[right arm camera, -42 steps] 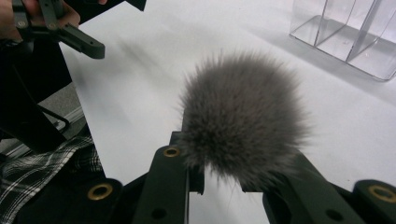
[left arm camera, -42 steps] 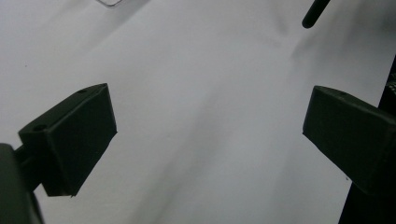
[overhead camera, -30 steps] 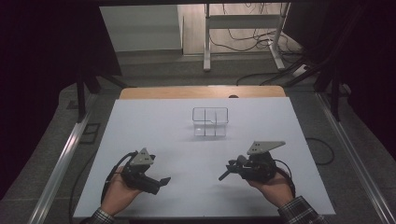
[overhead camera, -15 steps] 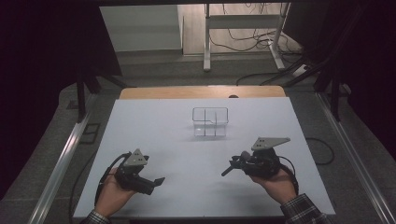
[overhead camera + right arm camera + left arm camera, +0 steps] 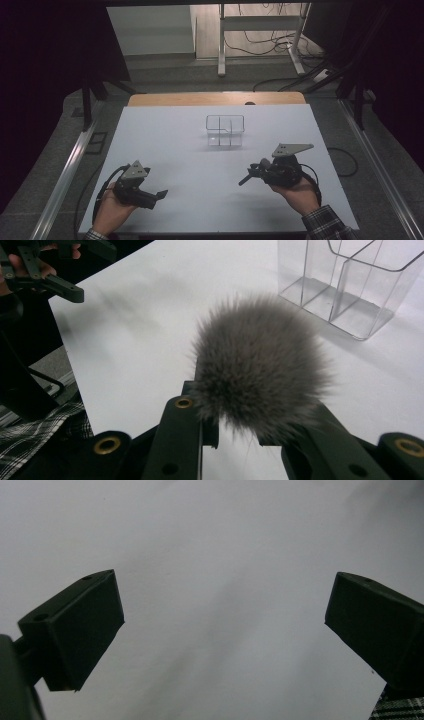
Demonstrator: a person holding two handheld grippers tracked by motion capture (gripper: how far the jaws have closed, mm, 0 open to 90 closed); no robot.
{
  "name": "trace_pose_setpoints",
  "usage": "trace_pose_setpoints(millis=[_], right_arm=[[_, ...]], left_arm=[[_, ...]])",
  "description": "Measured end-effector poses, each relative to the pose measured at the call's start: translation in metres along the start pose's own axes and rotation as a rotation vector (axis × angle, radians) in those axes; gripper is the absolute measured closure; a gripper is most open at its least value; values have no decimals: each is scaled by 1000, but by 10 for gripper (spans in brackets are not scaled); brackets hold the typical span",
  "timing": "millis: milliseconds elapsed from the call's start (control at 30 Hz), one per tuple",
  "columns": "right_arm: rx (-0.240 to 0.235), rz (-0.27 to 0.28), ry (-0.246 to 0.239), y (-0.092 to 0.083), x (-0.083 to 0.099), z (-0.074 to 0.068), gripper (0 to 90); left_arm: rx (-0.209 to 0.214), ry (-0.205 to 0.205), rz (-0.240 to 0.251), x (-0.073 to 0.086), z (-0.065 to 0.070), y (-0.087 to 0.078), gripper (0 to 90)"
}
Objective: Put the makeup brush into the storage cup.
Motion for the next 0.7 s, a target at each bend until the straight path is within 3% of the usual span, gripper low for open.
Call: trace_pose_setpoints(millis=[700], right_arm=[[28,15,24,-3,-7,14,758]], left_arm=[[-66,-36,14,13,-16,-25,27]])
Point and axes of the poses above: each handheld gripper's, and its own axes: y roughly forward along the jaws, x roughly out of its underside, z roughly to its right, the point moved 7 cm from there along y, roughly forward along the jaws, and after that the axes turned 15 degrees about z, right-handed, at the moved point
